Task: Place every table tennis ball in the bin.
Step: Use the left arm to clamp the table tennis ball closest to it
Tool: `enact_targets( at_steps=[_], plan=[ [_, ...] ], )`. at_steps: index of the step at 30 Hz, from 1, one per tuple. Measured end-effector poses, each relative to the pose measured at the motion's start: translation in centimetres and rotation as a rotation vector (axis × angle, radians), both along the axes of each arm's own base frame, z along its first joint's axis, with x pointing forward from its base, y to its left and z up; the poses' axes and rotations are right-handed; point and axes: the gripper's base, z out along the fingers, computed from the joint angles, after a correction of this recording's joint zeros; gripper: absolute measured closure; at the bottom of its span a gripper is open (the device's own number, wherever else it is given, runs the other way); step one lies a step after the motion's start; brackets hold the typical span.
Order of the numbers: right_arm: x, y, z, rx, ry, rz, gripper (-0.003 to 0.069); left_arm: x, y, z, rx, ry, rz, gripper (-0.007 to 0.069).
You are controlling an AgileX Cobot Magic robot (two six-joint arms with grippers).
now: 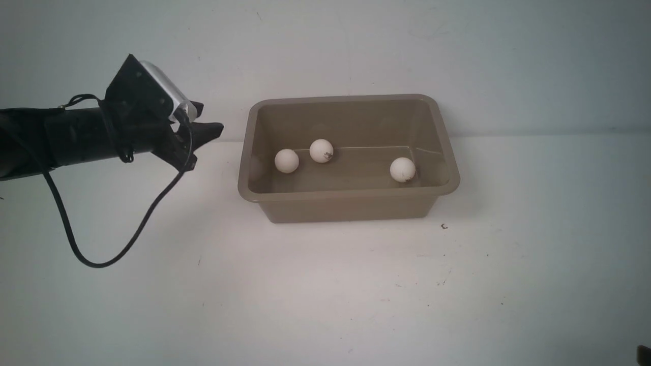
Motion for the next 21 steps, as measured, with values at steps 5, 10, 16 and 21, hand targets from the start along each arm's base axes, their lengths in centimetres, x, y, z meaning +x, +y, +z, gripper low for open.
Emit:
enact_targets(
  at_steps=[5, 10, 16, 21],
  plan=[
    [0.0, 0.0, 0.0, 0.0, 0.0, 0.0, 0.0162, 0.4, 0.0, -2.6, 0.005, 0.05, -0.008, 0.0153],
    [0.0, 0.0, 0.0, 0.0, 0.0, 0.0, 0.0162, 0.6, 0.1, -4.6, 0.021, 0.08, -0.017, 0.0123],
    [0.0, 0.0, 0.0, -0.003, -0.001, 0.001, 0.0162, 0.8, 0.2, -5.4, 0.09, 0.04, -0.054, 0.0122],
    [0.0, 0.0, 0.0, -0.016, -0.006, 0.006, 0.0162, 1.7, 0.3, -5.9, 0.08, 0.045, -0.048, 0.0122]
  ],
)
